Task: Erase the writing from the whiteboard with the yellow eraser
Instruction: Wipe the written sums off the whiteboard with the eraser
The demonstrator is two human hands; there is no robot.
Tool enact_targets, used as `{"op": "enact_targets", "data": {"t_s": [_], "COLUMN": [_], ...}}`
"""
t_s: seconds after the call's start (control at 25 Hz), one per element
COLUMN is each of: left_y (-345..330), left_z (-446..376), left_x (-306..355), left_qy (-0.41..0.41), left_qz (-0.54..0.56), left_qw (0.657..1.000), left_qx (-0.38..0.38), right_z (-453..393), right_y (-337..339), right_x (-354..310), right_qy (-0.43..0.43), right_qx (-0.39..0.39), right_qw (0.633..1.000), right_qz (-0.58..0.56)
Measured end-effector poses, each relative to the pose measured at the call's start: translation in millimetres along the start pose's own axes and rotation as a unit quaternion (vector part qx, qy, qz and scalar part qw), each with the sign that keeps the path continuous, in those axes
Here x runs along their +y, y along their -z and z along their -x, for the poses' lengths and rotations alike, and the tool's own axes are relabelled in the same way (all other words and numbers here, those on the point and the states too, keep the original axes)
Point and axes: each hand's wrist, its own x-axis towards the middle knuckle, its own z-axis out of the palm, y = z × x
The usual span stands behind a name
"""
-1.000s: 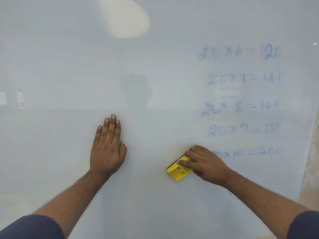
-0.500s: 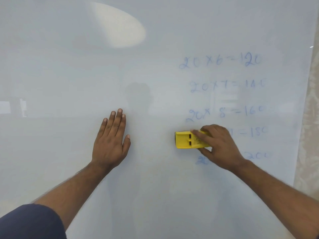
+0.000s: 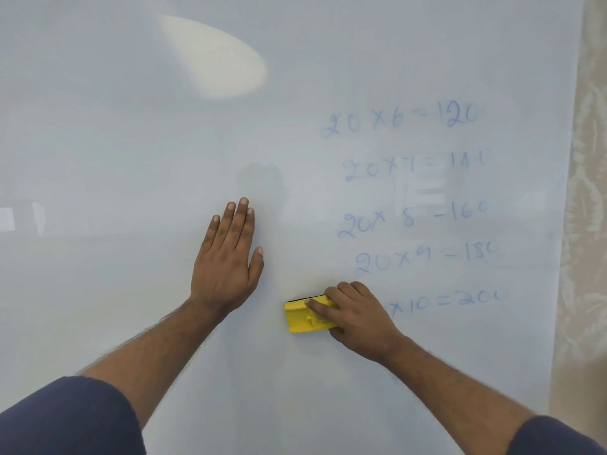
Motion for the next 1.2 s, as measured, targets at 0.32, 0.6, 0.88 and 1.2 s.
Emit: {"op": "enact_targets", "data": {"t_s": [0.32, 0.6, 0.88, 1.2], "left_y": [4.9, 3.1, -1.5, -4.3], "left_z": [-36.7, -99.6, -143.3, -215.0], "left_x": [-1.9, 11.1, 36.8, 41.5], "left_qy": [-0.008, -0.018, -0.036, -0.027], "left_qz": [0.0, -0.002, 0.01, 0.014], "left_qw": [1.0, 0.997, 0.996, 0.993], "left_qx": [0.022, 0.068, 0.086, 0.113], "right_z": [-21.7, -58.7, -86.0, -125.4], "right_y": [59.7, 88.0, 96.3, 125.1], "right_x": [66.3, 96.3, 102.1, 172.2], "right_qy": [-0.21, -0.229, -0.23, -0.212], "right_qx": [0.113, 0.134, 0.15, 0.159], "right_qw": [0.971, 0.964, 0.962, 0.964], "right_qz": [-0.031, -0.023, 0.017, 0.035]}}
